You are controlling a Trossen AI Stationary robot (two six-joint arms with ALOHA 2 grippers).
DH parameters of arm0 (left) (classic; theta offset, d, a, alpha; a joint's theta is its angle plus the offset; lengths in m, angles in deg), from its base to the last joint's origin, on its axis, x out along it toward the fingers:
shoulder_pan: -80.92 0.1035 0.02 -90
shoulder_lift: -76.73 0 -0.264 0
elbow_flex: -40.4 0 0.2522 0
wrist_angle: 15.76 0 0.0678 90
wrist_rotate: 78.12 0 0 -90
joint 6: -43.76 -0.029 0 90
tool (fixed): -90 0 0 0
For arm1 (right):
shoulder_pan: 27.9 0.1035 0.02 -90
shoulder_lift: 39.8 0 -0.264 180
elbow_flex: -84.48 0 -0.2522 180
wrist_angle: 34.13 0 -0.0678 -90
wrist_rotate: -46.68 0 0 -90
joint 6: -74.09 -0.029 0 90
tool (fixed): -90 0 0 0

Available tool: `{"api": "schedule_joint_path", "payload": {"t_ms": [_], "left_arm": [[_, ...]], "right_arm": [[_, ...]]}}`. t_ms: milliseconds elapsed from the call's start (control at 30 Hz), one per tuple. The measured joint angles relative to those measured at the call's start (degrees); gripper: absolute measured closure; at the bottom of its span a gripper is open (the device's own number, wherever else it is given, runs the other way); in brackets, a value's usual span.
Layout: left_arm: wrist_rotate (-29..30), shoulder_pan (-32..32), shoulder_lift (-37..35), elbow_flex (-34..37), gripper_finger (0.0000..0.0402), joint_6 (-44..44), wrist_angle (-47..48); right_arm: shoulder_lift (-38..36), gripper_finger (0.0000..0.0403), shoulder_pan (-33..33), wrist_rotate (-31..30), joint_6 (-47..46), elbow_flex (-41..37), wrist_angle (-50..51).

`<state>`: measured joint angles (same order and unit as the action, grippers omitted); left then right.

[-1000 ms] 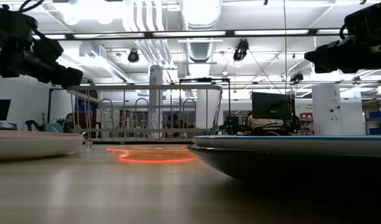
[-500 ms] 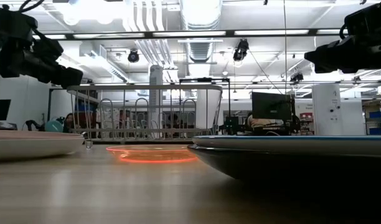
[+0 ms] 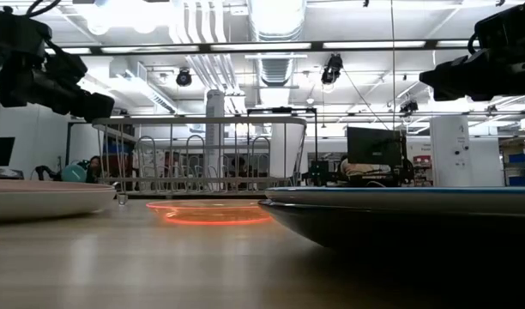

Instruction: Sort dishes

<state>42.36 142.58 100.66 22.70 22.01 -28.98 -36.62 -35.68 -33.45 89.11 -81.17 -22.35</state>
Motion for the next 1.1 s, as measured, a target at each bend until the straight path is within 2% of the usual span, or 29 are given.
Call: {"api": "schedule_joint_path", "payload": {"t_ms": [367,500,567,667,767,967,1100], "left_arm": [[-0.01,0.00,0.00,0.00,0.0401,0.01,0.01],[-0.01,-0.01,-0.01,0.00,0.0401,0.07,-0.01],[-0.62,-0.18,-0.01,0.00,0.0401,4.61,0.01],[-6.09,-0.51,-0.01,-0.09,0.0401,19.34,-0.07],[-13.69,-0.52,-0.01,-1.54,0.0401,27.10,0.04],[-28.19,-0.52,-0.02,-8.55,0.0401,29.93,0.09],[-31.87,-0.64,-0.20,-14.49,0.0401,31.45,4.65]], "right_arm": [[0.00,0.0401,0.01,0.00,0.00,-0.01,-0.20],[-0.02,0.0401,-0.01,0.00,-3.86,0.01,-1.92],[0.00,0.0401,-0.01,0.00,-5.65,0.01,-1.88],[0.00,0.0401,0.01,0.00,-7.94,0.01,-1.70],[0.00,0.0401,0.01,-0.32,-9.04,0.01,-1.76],[-0.01,0.0401,0.00,-1.01,-9.22,0.01,-4.19],[0.00,0.0401,0.01,-1.58,-8.52,0.01,-4.55]]}}
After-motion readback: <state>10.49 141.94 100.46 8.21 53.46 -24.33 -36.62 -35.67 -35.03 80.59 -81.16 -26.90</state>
